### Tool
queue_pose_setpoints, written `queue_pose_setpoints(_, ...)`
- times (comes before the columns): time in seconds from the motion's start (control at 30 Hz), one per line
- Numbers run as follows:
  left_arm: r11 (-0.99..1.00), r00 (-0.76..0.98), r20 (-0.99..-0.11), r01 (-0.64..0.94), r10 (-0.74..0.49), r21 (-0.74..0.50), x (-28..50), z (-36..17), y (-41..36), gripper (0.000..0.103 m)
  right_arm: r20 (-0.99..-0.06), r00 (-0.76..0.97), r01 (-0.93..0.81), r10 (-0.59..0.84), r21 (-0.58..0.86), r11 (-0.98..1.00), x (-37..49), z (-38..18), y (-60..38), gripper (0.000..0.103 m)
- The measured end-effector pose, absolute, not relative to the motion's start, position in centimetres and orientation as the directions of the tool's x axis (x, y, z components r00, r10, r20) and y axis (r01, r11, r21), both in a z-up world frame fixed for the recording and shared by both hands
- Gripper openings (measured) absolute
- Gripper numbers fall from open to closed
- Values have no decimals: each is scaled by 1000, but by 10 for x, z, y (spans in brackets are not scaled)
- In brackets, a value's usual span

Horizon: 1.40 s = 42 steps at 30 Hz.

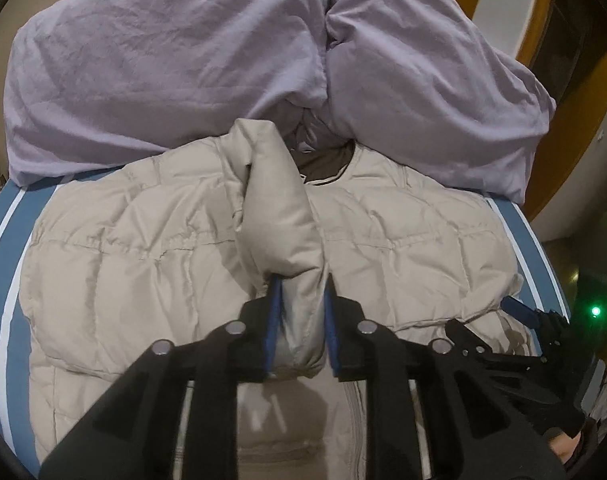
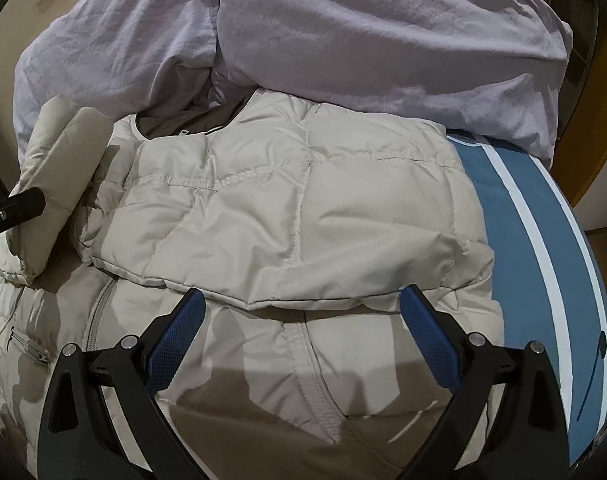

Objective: Fold large clothes
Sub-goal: 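Lay the sleeve across the jacket toward the collar, open left gripper, then move both grippers down to the jacket hem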

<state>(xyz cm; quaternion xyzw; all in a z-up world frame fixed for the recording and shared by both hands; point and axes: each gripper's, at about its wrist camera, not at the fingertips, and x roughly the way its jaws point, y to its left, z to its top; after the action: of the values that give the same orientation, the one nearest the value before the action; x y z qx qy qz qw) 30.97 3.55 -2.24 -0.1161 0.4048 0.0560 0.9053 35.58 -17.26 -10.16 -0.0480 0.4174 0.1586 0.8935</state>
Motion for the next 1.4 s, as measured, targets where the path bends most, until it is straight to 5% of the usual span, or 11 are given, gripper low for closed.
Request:
queue_pose_setpoints(0.17, 975, 708, -706, -181, 36, -132, 303, -3, 33, 49, -757, 602, -324, 254, 59, 944, 355, -101, -175, 100)
queue_pose_setpoints(1.1, 952, 571, -785, -296, 240, 76, 352, -88, 41, 50, -742, 613, -320, 270, 79, 944, 355, -123, -176, 100)
queue_pose_setpoints(1.4, 962, 610, -765, -270, 207, 45, 277, -67, 70, 68, -743, 604, -317, 288, 107, 942, 332, -109, -207, 100)
